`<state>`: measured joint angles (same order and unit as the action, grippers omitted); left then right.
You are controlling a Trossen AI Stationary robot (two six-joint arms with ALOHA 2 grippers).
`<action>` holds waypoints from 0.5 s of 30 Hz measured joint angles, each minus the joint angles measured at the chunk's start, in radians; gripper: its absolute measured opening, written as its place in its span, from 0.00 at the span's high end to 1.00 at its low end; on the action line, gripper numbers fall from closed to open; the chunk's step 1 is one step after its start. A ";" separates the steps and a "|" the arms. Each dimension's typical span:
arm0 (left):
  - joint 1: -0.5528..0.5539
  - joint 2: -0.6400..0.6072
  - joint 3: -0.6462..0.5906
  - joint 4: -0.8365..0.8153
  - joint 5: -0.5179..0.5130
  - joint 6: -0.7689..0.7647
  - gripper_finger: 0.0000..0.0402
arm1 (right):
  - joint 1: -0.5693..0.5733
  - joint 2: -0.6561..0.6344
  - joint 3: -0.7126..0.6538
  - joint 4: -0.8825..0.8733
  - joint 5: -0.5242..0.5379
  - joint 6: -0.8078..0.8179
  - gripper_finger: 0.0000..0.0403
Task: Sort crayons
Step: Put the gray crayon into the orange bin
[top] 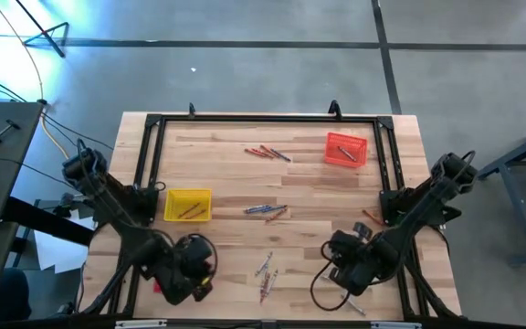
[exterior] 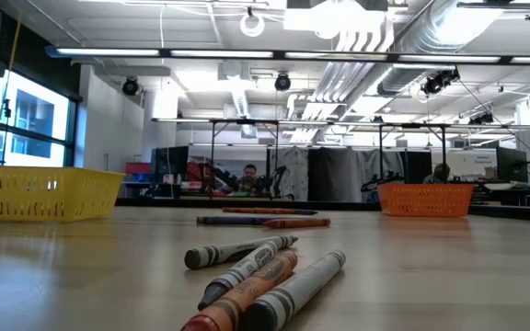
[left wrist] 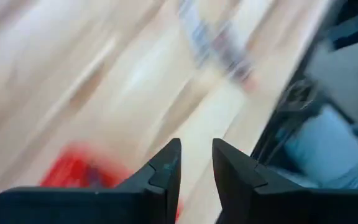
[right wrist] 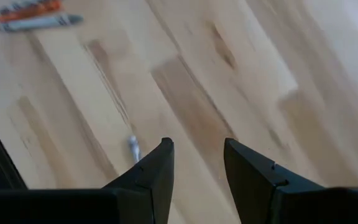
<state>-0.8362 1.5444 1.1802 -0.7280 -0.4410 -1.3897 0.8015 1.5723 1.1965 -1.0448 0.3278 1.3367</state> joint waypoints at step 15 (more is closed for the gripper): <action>0.159 0.000 0.003 0.362 -0.109 0.554 0.81 | 0.065 0.230 0.000 0.126 -0.179 0.092 0.67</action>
<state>-0.6774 1.5444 1.1831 -0.3664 -0.5496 -0.8354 0.8661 1.8026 1.1965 -0.9188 0.1490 1.4288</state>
